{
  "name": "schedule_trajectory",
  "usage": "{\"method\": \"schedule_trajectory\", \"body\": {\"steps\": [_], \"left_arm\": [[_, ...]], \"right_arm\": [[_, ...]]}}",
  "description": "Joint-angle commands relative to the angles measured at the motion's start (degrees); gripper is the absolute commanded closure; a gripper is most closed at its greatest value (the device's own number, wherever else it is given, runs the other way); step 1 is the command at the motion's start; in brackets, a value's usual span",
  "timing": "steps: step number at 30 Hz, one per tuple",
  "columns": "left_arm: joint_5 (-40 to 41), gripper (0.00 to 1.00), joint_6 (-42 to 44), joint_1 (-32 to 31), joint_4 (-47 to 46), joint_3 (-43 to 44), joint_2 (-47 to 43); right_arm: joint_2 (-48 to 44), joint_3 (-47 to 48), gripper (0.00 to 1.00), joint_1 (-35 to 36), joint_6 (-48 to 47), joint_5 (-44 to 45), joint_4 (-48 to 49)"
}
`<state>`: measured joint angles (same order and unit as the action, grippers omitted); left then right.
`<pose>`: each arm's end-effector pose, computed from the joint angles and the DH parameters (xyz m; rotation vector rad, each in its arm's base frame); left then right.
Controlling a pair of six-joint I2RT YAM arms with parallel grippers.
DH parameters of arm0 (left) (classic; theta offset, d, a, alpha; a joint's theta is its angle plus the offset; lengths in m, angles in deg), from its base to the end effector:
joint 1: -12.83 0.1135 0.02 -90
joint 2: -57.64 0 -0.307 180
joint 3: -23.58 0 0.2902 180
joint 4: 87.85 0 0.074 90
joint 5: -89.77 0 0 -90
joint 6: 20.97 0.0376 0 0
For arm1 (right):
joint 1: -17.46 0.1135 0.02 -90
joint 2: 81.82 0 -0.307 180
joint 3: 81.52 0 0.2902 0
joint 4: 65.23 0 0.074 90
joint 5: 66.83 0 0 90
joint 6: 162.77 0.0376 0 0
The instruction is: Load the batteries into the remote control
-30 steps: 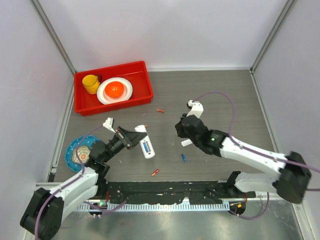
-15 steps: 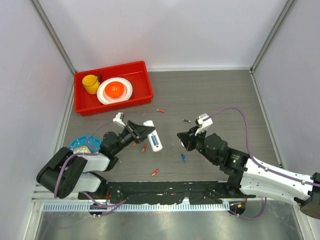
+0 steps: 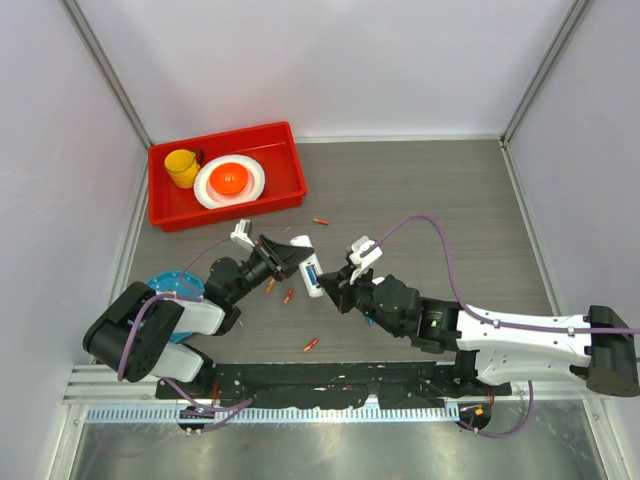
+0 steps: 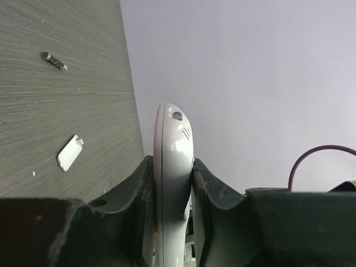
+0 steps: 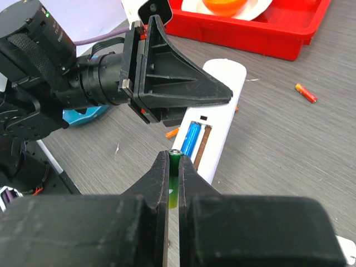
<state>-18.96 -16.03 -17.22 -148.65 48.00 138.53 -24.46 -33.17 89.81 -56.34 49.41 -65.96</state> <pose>0.2025 -0.1311 0.1830 -0.5428 1.7302 -1.7830 0.0908 0.2305 0.3083 -0.5162 1.7048 0.7396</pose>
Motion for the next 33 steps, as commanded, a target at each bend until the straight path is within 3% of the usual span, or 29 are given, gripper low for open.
{"method": "schedule_trajectory", "body": {"steps": [1,6,12,33], "left_arm": [[-1.67,1.0,0.15,-0.28,-15.86,1.57,-1.51],[-2.72,1.0,-0.11,-0.37,-15.86,1.04,-3.01],[-2.72,1.0,-0.37,-0.28,-15.86,-0.01,-4.5],[-2.64,1.0,-0.64,-0.28,-15.86,-0.54,-5.47]], "right_arm": [[2.04,0.4,0.99,1.38,-3.41,5.92,10.76],[4.33,-1.18,0.99,2.44,-5.7,10.06,18.22],[7.32,-1.27,0.99,3.14,-6.58,11.99,20.43],[11.1,-1.27,0.99,3.32,-6.58,13.22,21.67]]}}
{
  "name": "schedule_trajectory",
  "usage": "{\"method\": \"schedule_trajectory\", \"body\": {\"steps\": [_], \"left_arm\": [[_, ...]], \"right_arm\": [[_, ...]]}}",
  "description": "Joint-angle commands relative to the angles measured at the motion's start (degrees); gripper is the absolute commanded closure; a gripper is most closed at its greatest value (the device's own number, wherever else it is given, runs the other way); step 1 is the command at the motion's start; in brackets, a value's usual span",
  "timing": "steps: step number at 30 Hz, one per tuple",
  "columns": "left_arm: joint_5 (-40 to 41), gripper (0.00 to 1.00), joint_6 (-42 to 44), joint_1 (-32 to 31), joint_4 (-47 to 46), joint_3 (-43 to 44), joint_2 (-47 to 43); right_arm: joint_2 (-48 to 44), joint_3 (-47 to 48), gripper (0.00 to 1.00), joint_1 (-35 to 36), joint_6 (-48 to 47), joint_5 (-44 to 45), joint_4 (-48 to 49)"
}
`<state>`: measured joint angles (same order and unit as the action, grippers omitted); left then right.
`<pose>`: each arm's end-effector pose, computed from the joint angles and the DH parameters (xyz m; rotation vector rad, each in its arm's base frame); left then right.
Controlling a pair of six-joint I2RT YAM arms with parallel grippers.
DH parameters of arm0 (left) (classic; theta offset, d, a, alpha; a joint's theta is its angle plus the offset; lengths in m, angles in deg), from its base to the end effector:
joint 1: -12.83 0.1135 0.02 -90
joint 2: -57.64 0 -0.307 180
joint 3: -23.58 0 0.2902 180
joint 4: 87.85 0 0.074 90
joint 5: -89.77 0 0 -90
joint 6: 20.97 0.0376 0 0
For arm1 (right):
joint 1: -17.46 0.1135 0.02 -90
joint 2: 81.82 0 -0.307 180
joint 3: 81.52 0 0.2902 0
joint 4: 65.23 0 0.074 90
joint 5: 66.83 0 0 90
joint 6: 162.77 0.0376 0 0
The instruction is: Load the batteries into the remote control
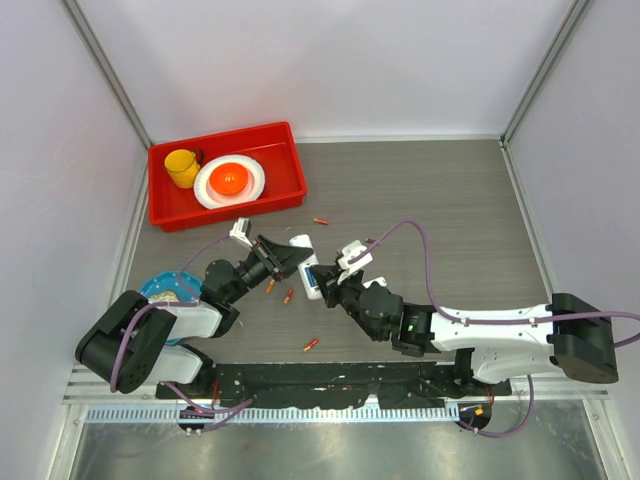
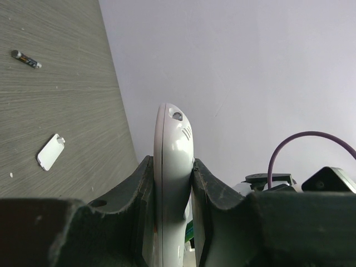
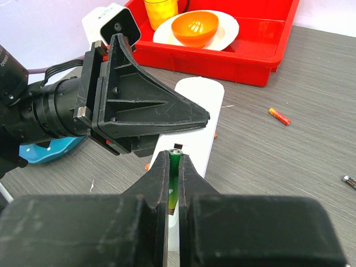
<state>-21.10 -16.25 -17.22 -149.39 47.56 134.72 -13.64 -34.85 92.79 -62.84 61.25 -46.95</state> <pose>0.1955 -0.1285 0.1967 -0.4682 1.6810 -1.8397 0.0932 0.2643 0.2863 -0.4167 1.5958 0.6056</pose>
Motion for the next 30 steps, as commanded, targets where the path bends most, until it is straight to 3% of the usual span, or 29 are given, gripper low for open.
{"method": "schedule_trajectory", "body": {"steps": [1,4,13,26,30], "left_arm": [[-0.49,1.0,-0.42,-0.28,-15.12,-0.1,-1.84],[-0.15,0.99,-0.33,-0.28,-15.12,-0.19,-1.93],[0.82,1.0,0.2,-0.37,-15.12,0.25,-2.46],[1.96,1.0,0.28,-0.37,-15.12,0.07,-4.74],[2.05,1.0,0.28,-0.28,-15.12,-0.36,-5.1]], "right_arm": [[0.46,0.5,0.99,0.43,-0.09,1.38,2.39],[0.55,1.46,0.99,0.34,0.7,0.77,-0.32],[4.5,11.04,0.99,0.34,9.31,-1.08,-21.59],[4.06,8.68,0.99,0.34,13.44,-0.03,-21.51],[3.62,8.5,0.89,0.34,13.97,0.67,-21.87]]}}
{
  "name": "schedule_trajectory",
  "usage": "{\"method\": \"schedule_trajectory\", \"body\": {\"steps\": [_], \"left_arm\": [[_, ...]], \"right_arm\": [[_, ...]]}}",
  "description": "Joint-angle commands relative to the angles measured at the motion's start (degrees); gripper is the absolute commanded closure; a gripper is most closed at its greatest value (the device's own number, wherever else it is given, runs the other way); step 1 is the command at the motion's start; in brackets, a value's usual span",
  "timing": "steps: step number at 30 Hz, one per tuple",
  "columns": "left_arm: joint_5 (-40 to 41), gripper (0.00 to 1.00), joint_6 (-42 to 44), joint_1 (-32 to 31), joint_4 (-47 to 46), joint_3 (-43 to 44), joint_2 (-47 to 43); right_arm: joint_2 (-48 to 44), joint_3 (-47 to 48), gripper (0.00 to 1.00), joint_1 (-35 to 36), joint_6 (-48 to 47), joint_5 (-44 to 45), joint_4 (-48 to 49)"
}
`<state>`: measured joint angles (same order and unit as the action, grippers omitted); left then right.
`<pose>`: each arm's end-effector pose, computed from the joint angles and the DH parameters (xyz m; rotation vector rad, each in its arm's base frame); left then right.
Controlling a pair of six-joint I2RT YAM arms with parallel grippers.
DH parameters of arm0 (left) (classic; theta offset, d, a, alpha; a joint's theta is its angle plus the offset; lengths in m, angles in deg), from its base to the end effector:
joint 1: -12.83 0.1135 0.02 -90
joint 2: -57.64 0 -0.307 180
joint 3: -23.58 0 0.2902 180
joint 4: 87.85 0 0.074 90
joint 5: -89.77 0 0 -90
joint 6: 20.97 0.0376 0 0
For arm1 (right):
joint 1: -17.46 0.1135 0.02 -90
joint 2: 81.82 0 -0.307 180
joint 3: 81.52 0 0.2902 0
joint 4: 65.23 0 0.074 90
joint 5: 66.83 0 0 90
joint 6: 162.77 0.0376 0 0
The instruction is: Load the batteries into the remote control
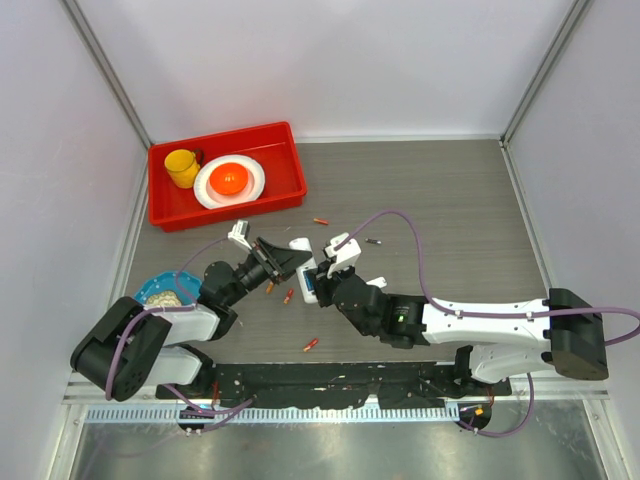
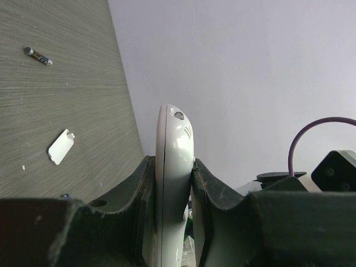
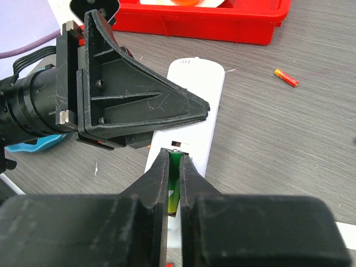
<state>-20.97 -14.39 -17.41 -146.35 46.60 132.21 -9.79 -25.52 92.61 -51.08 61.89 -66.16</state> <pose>0.1895 -0.1259 0.1954 -0.4542 1.7055 -1.8069 0.1004 0.2869 0.2952 -0.3866 1.7963 0.5703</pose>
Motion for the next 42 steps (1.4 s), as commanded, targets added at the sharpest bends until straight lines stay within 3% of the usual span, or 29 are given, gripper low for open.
{"method": "schedule_trajectory", "body": {"steps": [1,8,28,42], "left_arm": [[1.92,1.0,-1.57,-0.17,-18.16,0.51,-2.58],[2.01,1.0,-2.01,-0.08,-18.16,0.24,-2.05],[1.48,1.0,-1.66,-0.08,-18.16,-0.19,-0.91],[0.96,1.0,-1.22,-0.08,-18.16,-0.19,0.05]], "right_arm": [[-0.31,-0.75,0.87,0.61,2.39,0.21,-2.66],[-0.58,-0.48,0.73,0.61,2.74,1.09,-2.92],[-3.04,0.75,0.63,0.52,2.74,3.91,-3.44],[-5.14,2.85,0.45,0.52,0.98,3.73,-3.71]]}}
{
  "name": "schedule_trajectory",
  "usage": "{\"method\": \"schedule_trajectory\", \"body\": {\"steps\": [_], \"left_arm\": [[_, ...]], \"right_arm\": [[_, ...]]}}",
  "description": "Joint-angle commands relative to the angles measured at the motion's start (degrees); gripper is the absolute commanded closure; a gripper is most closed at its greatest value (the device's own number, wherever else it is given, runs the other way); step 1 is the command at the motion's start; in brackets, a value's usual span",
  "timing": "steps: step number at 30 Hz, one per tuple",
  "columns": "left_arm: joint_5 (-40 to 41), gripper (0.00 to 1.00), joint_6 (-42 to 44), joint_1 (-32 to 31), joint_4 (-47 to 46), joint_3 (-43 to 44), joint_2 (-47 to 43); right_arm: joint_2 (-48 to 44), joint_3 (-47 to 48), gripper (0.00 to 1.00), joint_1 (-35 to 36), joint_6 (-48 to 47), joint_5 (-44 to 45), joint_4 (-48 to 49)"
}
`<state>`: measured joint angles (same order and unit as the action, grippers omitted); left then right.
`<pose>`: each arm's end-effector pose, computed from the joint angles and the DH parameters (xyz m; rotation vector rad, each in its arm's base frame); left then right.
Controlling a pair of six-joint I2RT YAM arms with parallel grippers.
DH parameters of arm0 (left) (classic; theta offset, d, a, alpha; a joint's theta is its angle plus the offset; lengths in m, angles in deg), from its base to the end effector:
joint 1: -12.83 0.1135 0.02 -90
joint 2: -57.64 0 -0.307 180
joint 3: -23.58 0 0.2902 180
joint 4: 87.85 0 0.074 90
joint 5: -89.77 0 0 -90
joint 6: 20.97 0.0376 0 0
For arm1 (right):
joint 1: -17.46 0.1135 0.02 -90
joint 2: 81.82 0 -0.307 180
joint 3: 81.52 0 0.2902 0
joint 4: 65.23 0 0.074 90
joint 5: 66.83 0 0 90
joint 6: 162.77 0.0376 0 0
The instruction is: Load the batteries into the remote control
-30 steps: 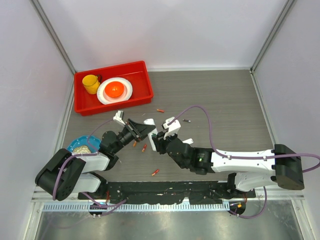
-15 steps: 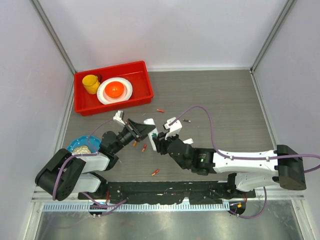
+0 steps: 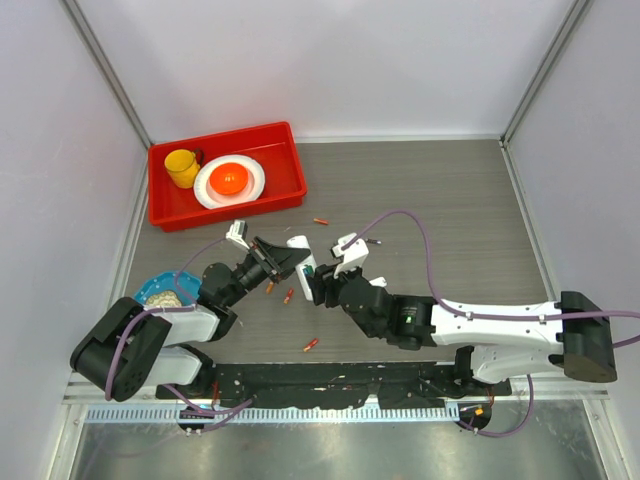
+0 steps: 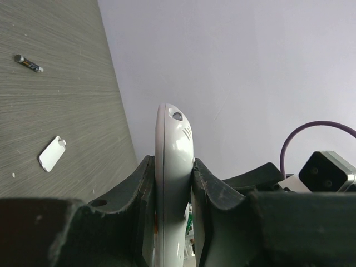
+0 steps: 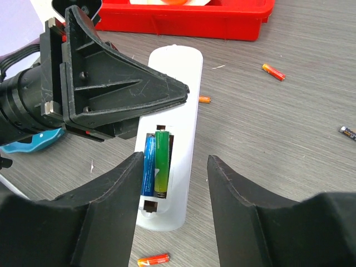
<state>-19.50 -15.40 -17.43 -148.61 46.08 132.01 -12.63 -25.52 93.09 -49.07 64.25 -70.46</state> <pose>0.1878 -0.1239 0.1978 -0.4712 1.6583 -1.8186 0.0961 0.2754 0.3019 -0.3474 1.8128 0.5471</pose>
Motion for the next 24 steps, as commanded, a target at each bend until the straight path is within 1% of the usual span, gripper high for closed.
{"method": "schedule_trajectory", "body": {"steps": [1,2,6,8,9,10,11,12,13,14,15,16,17,19,24], "left_arm": [[-0.6,1.0,-0.22,-0.15,-15.91,0.24,0.34],[-0.51,1.0,-0.13,-0.15,-15.91,0.24,0.34],[-0.33,1.0,0.05,-0.15,-15.91,0.33,0.69],[-0.33,1.0,0.22,-0.15,-15.91,0.68,0.78],[-0.25,1.0,0.31,-0.15,-15.91,0.68,0.69],[-0.16,1.0,0.31,-0.15,-15.82,0.77,0.52],[-0.16,1.0,0.4,-0.15,-15.91,0.77,0.43],[-0.07,1.0,0.49,-0.15,-15.91,0.77,0.34],[0.1,1.0,0.83,-0.06,-15.91,0.77,0.08],[0.28,1.0,1.01,-0.06,-15.91,0.77,0.08],[0.46,1.0,1.1,-0.15,-15.91,0.77,0.16],[0.63,1.0,1.28,-0.15,-15.91,0.77,0.16],[0.9,1.0,1.97,-0.15,-15.91,1.03,0.16],[1.07,1.0,2.42,-0.15,-15.91,1.3,0.25],[2.04,1.0,3.21,-0.15,-15.91,2.35,0.25]], "right_arm": [[-2.3,2.95,0.44,0.04,-1.29,1.2,0.25],[-2.48,3.21,0.42,0.04,-1.55,0.85,0.16],[-4.23,3.74,0.39,0.13,-1.56,-1.87,1.91],[-5.11,3.82,0.37,0.12,-0.77,-0.83,2.79],[-6.33,3.74,0.36,0.04,1.41,-0.57,2.88],[-6.87,3.65,0.27,-0.05,3.09,2.31,2.27],[-7.66,3.39,0.25,-0.4,4.58,2.51,1.83],[-8.97,2.95,0.23,-2.4,8.08,1.21,1.22],[-9.59,2.86,0.2,-4.08,10.03,-3.42,-0.44],[-10.03,2.77,0.2,-6.09,12.74,-7.2,-1.76],[-10.65,2.77,0.19,-8.64,17.9,-10.72,-3.0],[-10.83,2.86,0.19,-12.58,20.74,-13.72,-5.62],[-11.09,2.86,0.19,-14.27,22.16,-20.18,-6.25],[-11.36,2.86,0.18,-15.86,24.53,-24.01,-7.91],[-9.16,3.04,0.14,-16.75,26.13,-31.92,-8.63]]}}
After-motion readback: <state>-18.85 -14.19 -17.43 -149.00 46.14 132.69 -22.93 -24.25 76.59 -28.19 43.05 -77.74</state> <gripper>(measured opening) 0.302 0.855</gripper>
